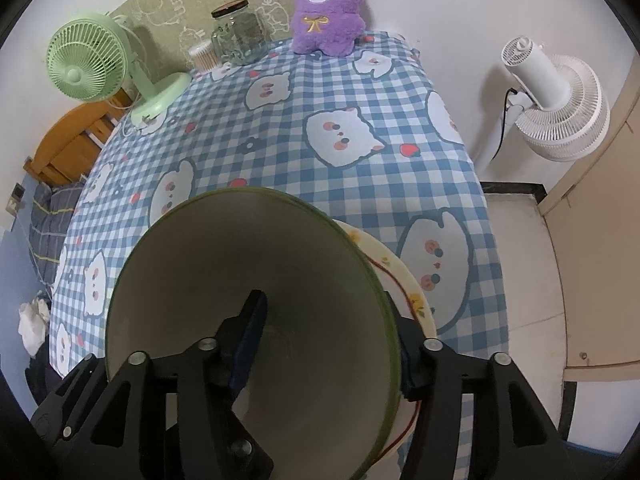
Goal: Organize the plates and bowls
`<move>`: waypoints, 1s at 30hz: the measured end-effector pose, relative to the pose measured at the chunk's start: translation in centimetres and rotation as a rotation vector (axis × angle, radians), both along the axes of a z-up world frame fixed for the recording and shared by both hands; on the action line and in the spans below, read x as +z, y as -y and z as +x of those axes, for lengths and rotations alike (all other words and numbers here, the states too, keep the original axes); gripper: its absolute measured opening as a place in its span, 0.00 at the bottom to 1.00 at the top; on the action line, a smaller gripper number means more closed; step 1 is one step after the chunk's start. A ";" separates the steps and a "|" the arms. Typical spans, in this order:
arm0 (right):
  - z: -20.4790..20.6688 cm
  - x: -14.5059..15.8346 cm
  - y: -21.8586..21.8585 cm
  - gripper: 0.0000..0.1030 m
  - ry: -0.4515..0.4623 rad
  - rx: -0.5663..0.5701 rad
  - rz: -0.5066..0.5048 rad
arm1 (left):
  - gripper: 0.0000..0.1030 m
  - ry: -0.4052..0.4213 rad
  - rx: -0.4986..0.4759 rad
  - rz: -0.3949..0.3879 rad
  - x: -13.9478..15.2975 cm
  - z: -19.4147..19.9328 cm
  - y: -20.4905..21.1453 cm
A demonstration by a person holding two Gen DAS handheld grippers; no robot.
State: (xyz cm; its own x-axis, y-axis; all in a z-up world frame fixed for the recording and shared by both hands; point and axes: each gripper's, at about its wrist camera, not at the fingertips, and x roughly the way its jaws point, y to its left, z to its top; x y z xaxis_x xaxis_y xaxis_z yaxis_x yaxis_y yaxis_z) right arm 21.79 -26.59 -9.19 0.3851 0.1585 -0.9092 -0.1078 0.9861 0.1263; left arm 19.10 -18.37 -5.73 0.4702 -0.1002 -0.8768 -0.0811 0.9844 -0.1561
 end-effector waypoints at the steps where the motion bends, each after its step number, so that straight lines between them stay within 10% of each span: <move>1: -0.1 0.1 -0.2 0.62 0.000 0.004 0.001 | 0.48 -0.005 0.001 -0.011 0.0 0.0 -0.1; 9: -1.0 1.4 -0.8 0.87 0.089 0.042 -0.017 | 0.52 0.016 0.004 -0.015 0.9 -0.6 -0.4; 18: -2.2 3.8 -0.7 0.89 0.156 0.047 -0.006 | 0.81 0.095 -0.019 0.045 3.3 -1.5 0.0; 30: -5.0 7.4 -1.4 0.89 0.245 -0.033 -0.055 | 0.91 0.186 -0.057 0.088 6.7 -3.7 -1.6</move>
